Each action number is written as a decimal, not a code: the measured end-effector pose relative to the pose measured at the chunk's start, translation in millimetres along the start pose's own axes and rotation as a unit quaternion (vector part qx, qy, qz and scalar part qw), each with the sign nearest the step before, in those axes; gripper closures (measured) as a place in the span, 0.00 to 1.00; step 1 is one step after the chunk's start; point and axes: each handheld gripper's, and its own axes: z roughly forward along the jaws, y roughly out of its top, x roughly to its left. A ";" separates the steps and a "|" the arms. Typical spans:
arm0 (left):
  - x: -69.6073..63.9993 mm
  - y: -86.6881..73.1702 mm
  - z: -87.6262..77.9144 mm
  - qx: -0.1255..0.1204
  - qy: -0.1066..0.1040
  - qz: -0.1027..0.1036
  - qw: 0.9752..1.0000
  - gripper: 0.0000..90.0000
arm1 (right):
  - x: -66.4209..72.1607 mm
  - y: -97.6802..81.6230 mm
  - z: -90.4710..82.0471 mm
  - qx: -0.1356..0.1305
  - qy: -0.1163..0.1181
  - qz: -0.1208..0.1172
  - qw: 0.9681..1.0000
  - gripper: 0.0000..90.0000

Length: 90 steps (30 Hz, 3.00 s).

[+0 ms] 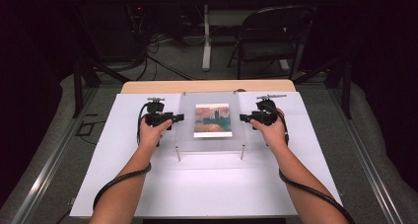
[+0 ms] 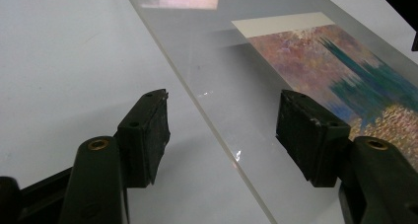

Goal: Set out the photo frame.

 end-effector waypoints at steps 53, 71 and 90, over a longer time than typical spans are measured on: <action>-2.6 5.0 24.9 0.022 -0.042 -0.044 0.998 0.28 | 9.0 6.0 38.6 0.026 0.042 0.056 0.997 0.30; 0.7 4.6 24.1 0.016 -0.046 -0.051 0.998 0.32 | 7.3 5.7 38.8 0.033 0.057 0.072 0.995 0.32; 0.0 6.5 23.0 0.019 -0.041 -0.056 0.997 0.35 | 7.0 6.4 38.0 0.032 0.057 0.073 0.995 0.33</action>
